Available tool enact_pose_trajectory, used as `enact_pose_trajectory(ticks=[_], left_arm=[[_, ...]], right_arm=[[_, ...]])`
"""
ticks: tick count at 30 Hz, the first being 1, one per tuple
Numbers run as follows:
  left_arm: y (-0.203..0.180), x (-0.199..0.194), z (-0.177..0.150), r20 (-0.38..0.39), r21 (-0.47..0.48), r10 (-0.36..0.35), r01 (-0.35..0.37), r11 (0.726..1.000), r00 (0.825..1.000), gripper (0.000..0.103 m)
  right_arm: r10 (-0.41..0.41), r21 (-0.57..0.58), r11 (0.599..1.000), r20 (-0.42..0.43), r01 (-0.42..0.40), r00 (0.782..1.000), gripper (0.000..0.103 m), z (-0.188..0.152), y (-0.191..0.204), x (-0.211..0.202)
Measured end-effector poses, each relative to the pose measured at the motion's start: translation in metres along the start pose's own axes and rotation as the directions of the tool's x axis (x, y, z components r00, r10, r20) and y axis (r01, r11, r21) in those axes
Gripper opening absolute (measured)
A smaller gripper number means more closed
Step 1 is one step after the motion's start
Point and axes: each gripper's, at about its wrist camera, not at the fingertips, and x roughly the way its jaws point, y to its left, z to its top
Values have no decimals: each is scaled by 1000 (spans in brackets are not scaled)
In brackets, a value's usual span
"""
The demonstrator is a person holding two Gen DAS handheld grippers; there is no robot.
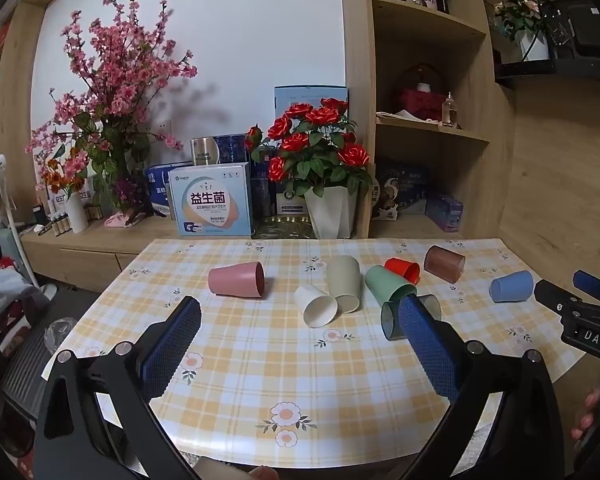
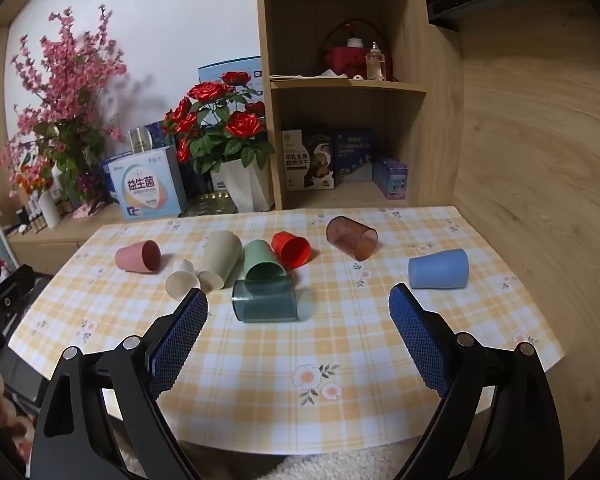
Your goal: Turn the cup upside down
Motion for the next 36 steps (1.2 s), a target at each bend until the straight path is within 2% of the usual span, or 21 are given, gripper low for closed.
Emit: enact_pose_trajectory(ticks=[6, 10, 36], left_arm=[[0, 1, 0, 2, -4, -2, 2, 1000, 1000, 97], [10, -5, 16, -3, -7, -1, 1, 1000, 1000, 97], [0, -3, -1, 9, -5, 2, -2, 1000, 1000, 97]], right_arm=[[-5, -9, 1000, 4, 5, 1000, 89, 0, 1, 0], [-5, -9, 1000, 6, 5, 1000, 89, 1, 1, -1], [-4, -7, 1000, 12, 4, 1000, 89, 1, -2, 0]])
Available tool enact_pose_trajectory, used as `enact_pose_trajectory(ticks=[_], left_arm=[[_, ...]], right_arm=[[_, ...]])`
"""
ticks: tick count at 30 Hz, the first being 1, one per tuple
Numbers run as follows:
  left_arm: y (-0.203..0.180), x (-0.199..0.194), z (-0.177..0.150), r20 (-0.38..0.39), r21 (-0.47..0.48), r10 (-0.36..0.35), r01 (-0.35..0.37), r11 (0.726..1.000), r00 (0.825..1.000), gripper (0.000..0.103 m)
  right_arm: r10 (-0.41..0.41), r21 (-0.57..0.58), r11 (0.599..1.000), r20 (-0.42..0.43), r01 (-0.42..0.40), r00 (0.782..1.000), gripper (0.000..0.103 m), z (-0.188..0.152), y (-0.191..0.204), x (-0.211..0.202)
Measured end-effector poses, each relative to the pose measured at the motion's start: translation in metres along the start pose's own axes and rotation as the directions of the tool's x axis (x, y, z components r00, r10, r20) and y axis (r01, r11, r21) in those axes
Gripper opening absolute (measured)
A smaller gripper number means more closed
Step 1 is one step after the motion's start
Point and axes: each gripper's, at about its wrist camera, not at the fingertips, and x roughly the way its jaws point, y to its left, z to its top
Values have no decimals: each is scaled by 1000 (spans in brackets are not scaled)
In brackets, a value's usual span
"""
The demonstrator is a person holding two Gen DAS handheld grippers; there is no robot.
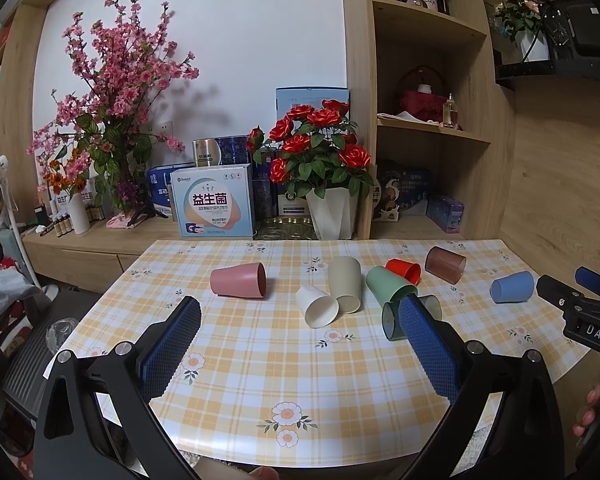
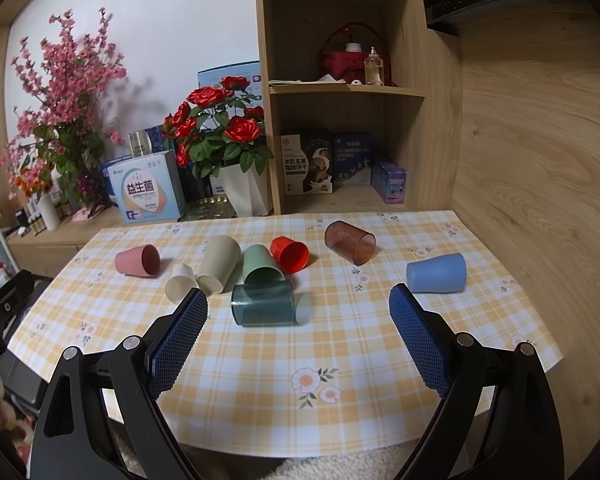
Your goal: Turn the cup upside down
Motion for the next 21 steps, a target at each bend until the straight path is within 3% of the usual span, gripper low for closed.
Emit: enact_pose_trajectory(ticks=[21], left_arm=[[2, 2, -4, -14, -7, 2, -2, 1000, 1000, 97]], right_arm=[[1, 2, 1000, 2, -1, 1000, 89, -2, -1, 0]])
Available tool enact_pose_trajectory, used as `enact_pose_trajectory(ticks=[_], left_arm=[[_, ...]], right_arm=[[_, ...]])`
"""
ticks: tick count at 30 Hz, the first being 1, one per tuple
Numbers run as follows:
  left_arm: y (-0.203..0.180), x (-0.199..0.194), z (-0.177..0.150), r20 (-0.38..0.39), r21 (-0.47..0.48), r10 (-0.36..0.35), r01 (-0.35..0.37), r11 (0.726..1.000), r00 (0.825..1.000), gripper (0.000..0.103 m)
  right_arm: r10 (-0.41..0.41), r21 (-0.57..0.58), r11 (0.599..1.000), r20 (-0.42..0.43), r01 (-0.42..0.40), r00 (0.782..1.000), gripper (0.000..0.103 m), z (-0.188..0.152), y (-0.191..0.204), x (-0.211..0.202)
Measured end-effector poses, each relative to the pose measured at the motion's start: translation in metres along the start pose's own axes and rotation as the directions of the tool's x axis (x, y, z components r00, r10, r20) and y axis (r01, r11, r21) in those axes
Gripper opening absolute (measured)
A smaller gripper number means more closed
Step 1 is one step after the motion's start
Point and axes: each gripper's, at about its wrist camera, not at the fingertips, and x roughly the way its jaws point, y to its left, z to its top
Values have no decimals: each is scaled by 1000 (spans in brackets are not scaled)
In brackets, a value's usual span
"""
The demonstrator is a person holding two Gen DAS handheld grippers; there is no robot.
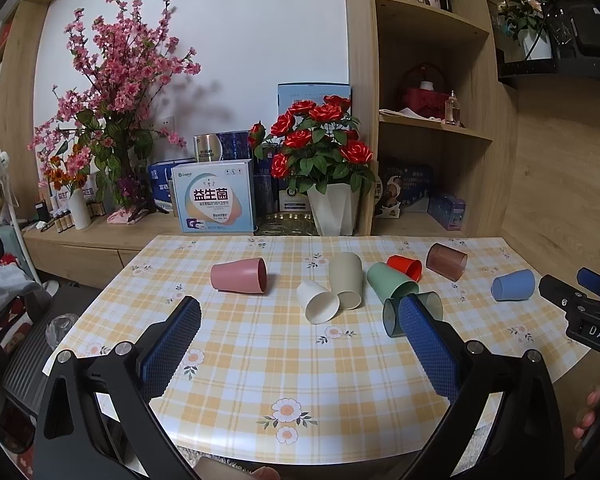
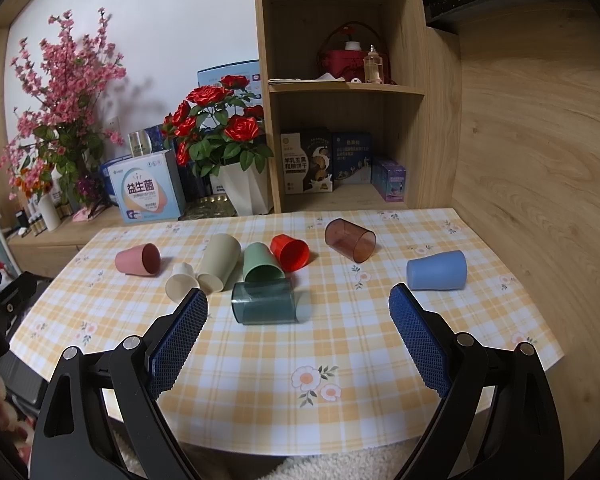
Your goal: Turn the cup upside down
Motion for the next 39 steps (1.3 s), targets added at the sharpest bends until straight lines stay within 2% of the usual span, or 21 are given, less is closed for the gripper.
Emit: enact_pose_trajectory(ticks=[16, 17, 30, 39], left_arm=[[0, 0, 0, 1, 0, 0, 0, 1000, 1000, 97], [0, 0, 0, 0, 0, -1, 1, 1000, 1000, 97], [3, 2, -6, -19, -7, 4, -4, 1000, 1000, 97], [10, 8, -5, -70, -58, -49, 45, 997, 996, 97]], right_arm=[[1, 2, 1000, -1, -1, 1000, 89, -9, 2, 7], [1, 1, 1000, -1, -1, 1000, 89, 2, 0, -1], [0, 5, 1000, -4, 0, 1000, 89, 1, -3, 2], [11, 38, 999, -25, -10, 1000, 89, -8, -3, 8]])
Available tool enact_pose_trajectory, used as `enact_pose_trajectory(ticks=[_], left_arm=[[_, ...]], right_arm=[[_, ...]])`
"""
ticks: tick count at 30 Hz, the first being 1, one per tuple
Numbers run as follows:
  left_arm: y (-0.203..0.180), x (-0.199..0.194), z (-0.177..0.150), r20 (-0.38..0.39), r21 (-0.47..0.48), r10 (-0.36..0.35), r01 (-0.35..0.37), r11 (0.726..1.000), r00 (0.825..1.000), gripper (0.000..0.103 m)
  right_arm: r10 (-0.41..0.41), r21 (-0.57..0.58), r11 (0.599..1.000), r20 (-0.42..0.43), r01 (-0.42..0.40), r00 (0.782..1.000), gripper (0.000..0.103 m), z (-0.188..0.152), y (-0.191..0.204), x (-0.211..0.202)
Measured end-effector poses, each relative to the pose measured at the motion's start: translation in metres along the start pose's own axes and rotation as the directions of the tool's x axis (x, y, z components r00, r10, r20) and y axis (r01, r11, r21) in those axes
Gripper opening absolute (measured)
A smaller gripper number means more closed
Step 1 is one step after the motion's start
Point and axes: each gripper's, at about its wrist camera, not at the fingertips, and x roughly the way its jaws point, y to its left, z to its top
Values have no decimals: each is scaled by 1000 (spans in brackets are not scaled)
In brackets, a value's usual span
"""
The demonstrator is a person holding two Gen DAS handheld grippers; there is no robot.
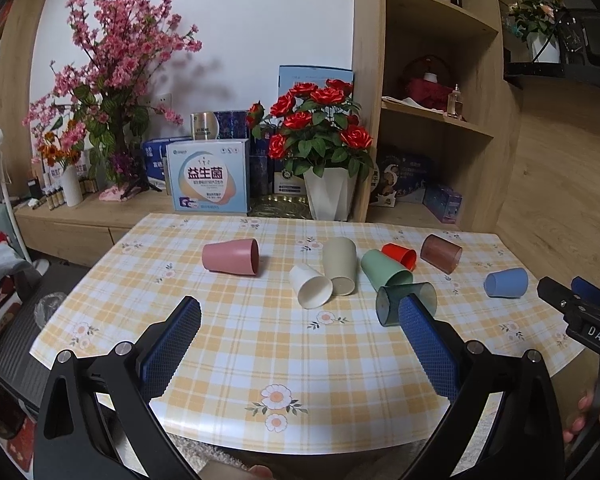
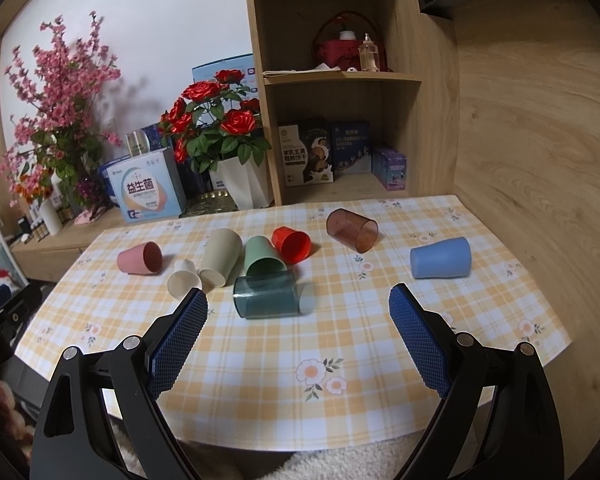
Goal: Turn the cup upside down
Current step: 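Move the left gripper toward the pink cup lying on its side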
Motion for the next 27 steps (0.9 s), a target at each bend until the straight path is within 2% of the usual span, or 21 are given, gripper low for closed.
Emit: enact_pose_trajectory(ticks=[6, 9, 12, 20, 27], left_arm=[[13, 16, -2, -58, -39, -63, 60, 997, 996, 97], [20, 27, -4, -68, -2, -48, 48, 999, 997, 97], [31, 43, -6, -111, 19, -4, 7, 1000, 994, 97], [84, 84, -7, -239, -115, 47, -77, 990, 970, 97], [98, 121, 0, -326, -167, 51, -111, 980, 944, 97]], right_arm=[[32, 11, 999, -26, -32, 999, 89, 1, -4, 10], [58, 30, 998, -51, -56, 997, 89, 2, -8, 21], [56, 28, 998, -70, -54, 996, 89, 3, -12, 37], [23, 45, 999, -134, -17, 991, 89, 3, -34, 78], [4, 53, 999, -211, 7, 977, 89, -4, -46, 111]])
